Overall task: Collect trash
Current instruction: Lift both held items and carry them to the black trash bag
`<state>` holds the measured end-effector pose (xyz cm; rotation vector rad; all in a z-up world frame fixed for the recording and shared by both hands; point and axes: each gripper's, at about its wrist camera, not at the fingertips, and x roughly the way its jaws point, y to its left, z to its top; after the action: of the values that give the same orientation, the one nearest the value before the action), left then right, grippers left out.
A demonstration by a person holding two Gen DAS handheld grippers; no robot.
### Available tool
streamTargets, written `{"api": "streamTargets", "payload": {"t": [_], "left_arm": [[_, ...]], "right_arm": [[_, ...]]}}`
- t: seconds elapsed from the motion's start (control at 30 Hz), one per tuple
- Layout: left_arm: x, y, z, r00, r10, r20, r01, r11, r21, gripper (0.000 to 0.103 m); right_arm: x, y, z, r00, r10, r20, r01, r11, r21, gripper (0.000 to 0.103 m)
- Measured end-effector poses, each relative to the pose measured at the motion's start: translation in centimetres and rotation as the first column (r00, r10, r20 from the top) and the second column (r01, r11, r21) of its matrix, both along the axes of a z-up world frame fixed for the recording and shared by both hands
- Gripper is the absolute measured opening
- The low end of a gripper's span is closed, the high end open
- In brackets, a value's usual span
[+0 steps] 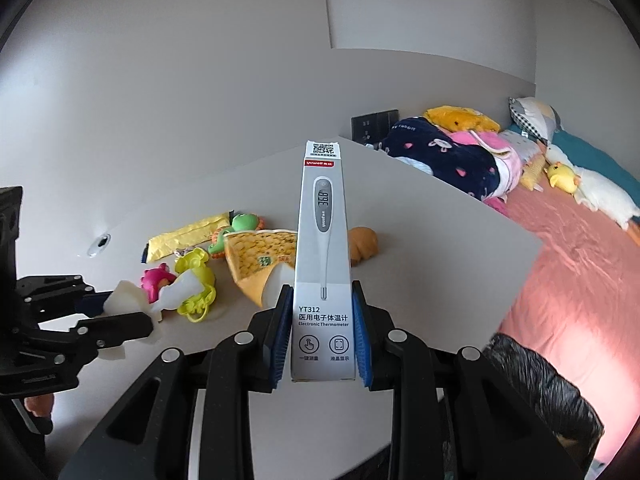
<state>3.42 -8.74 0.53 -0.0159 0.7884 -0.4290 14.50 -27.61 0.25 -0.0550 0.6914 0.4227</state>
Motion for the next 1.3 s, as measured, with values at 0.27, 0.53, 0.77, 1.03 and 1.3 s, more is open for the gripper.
{"api": "streamTargets", "payload": {"t": [0.27, 0.53, 0.77, 1.03, 1.3], "left_arm": [[-1.4, -2.3, 1.2, 1.000, -0.023, 0.021, 0.022, 1.000, 0.005, 0.026], [-1.4, -5.3, 1.4, 0.998, -0.056, 0.022, 0.056, 0.998, 0.008, 0.026], [-1.6, -8.4, 1.6, 0.993, -0.113, 0.027, 0.113, 0.993, 0.019, 0.026], [-1.4, -12.6, 1.5, 0.981, -0.193, 0.026, 0.192, 0.981, 0.031, 0.026], [-0.6, -16.2, 0.9, 0.969, -0.248, 0.003, 0.248, 0.968, 0.036, 0.026]], "right_arm": [[-3.3, -2.4, 1.2, 0.999, -0.029, 0.021, 0.028, 0.999, 0.019, 0.029], [-5.8, -4.4, 1.8, 0.995, -0.082, 0.054, 0.082, 0.997, -0.002, 0.028], [-7.1, -7.0, 2.4, 0.989, -0.130, 0.070, 0.130, 0.991, 0.001, 0.028], [-8.3, -11.1, 2.6, 0.973, -0.215, 0.081, 0.215, 0.977, 0.012, 0.028], [-9.2, -14.7, 2.2, 0.953, -0.295, 0.075, 0.294, 0.956, 0.025, 0.028]]}}
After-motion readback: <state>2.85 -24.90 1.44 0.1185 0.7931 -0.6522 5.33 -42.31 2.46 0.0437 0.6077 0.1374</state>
